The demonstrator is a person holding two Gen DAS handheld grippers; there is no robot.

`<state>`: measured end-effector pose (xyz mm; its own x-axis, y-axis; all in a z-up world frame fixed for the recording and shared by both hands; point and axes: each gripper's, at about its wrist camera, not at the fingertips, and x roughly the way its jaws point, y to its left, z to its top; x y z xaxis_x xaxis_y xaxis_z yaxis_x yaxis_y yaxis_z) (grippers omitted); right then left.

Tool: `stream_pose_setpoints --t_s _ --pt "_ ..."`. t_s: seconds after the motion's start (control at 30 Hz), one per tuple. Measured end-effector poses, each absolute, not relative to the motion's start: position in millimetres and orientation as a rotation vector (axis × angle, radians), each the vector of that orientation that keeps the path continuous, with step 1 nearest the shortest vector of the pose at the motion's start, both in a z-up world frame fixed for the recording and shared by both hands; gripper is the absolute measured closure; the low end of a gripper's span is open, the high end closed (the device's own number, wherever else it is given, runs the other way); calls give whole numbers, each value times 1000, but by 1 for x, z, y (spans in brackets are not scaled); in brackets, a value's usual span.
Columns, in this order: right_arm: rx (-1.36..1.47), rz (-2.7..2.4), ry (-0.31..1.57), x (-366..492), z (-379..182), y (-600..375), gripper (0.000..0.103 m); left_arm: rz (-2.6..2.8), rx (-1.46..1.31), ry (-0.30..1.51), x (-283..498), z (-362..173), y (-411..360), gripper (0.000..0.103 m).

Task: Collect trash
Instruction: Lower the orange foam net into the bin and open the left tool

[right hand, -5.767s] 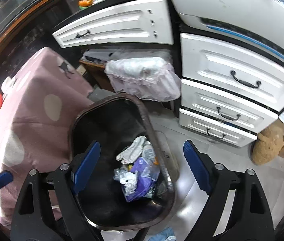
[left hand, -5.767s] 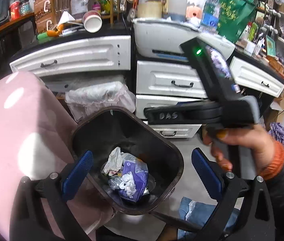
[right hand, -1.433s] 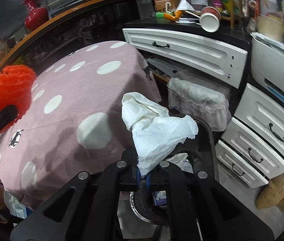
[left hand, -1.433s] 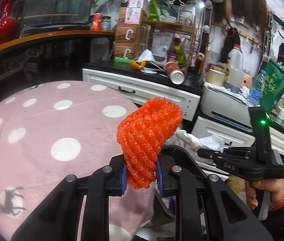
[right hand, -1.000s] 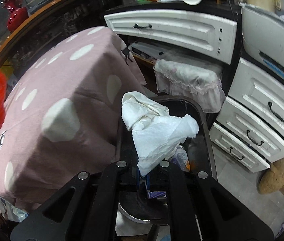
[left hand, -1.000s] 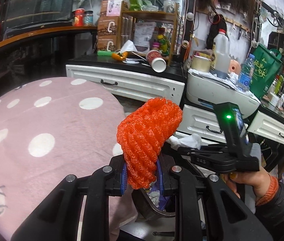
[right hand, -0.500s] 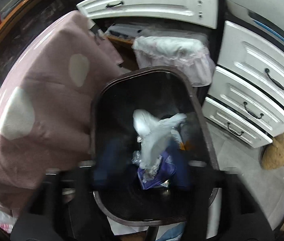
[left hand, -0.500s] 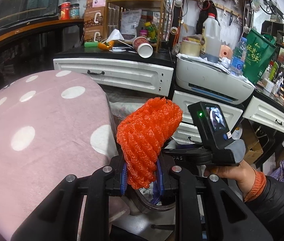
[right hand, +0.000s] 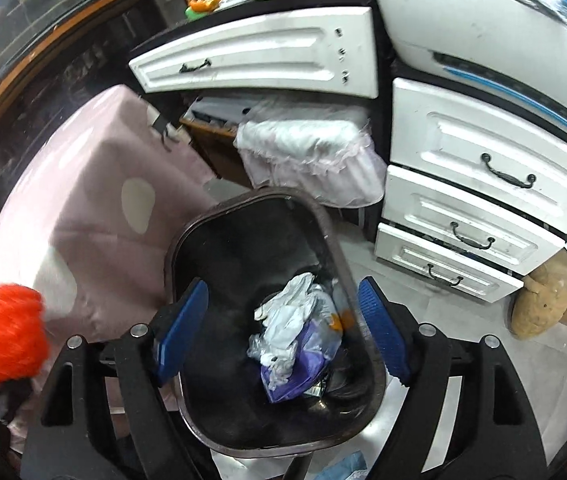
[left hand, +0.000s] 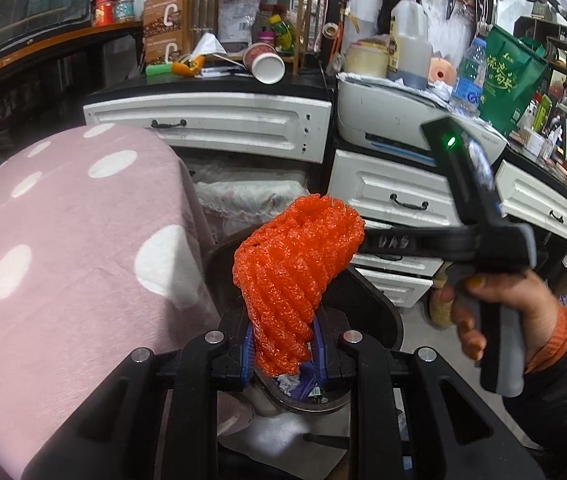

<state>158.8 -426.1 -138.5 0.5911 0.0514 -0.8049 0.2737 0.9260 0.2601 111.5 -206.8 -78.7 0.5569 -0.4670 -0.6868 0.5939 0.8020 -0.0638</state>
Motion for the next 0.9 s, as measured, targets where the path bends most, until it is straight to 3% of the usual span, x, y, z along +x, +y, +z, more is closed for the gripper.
stream_pose_setpoints --t_s 0.73,0.8,0.87,0.9 --pt "437 -163 914 150 -137 -446 25 -656 331 871 144 -130 -254 78" --pt "439 -162 914 149 -137 -446 25 -661 341 881 147 -134 -257 68" --pt "439 -162 913 149 -137 -446 25 -667 349 888 147 -136 -259 43" --pt "439 -161 912 149 -137 -446 25 -663 350 882 147 -135 -260 23"
